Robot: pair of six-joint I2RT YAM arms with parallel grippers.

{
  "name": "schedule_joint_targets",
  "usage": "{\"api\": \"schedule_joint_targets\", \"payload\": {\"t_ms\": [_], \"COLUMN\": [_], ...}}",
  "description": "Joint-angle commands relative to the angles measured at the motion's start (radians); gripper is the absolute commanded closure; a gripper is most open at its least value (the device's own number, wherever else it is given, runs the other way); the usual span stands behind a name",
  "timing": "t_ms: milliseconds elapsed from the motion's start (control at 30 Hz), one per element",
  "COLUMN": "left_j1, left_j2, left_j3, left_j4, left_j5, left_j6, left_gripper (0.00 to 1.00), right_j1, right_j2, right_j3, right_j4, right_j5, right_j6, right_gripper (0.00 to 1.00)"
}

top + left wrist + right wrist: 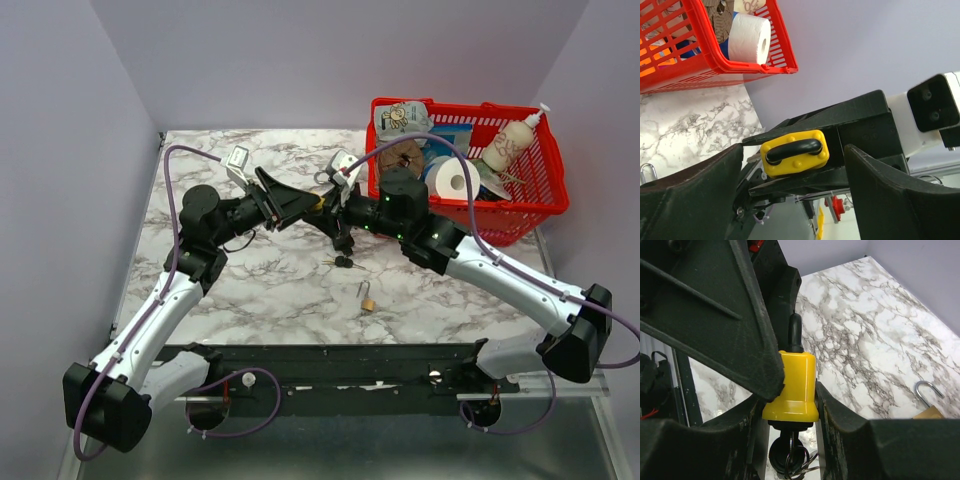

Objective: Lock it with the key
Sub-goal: Lock the lock.

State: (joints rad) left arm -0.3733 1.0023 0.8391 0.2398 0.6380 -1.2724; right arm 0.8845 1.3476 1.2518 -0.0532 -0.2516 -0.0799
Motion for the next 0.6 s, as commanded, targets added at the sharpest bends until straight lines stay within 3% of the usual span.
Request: {"api": "schedule_joint_targets", "payload": {"t_ms": [0, 167, 333, 400, 500, 567], "left_j1": [0.005, 0.005, 0.007, 0.005, 0.005, 0.008], "left_j2": [-0.021, -0.027, -0.039, -0.044, -0.044, -0.042], "left_j3": [-0.001, -0.006, -0.026, -0.032, -0.035, -0.037], "left_j4": [0.029, 0.027, 0.018, 0.015, 0.019, 0.033], "left_j5": [-0.029, -0.034, -0.035, -0.035, -0.031, -0.021], "left_j6": [-0.025, -0.010, 0.025, 0.030, 0.039, 0.038], "left_gripper": [0.20, 0.37, 0.42, 0.51, 0.69, 0.86], "right_j1": [0.024, 0.039, 0.039, 0.041, 0.041, 0.041], "right_j2": [0.010, 0.021, 0.013, 0.005, -0.004, -0.013], "right_j3": [0.026, 0.023, 0.006, -0.009, -0.017, -0.023], "right_j4": [0.093, 0.081, 0.059, 0.056, 0.020, 0.001], "right_j5": [0.077, 0.107, 0.077, 0.045, 0.022, 0.021], "right_j6": [-0.037, -0.050, -0.047, -0.043, -0.031, -0.034], "right_gripper": [0.99, 0.99, 0.99, 0.99, 0.87, 0.70]}}
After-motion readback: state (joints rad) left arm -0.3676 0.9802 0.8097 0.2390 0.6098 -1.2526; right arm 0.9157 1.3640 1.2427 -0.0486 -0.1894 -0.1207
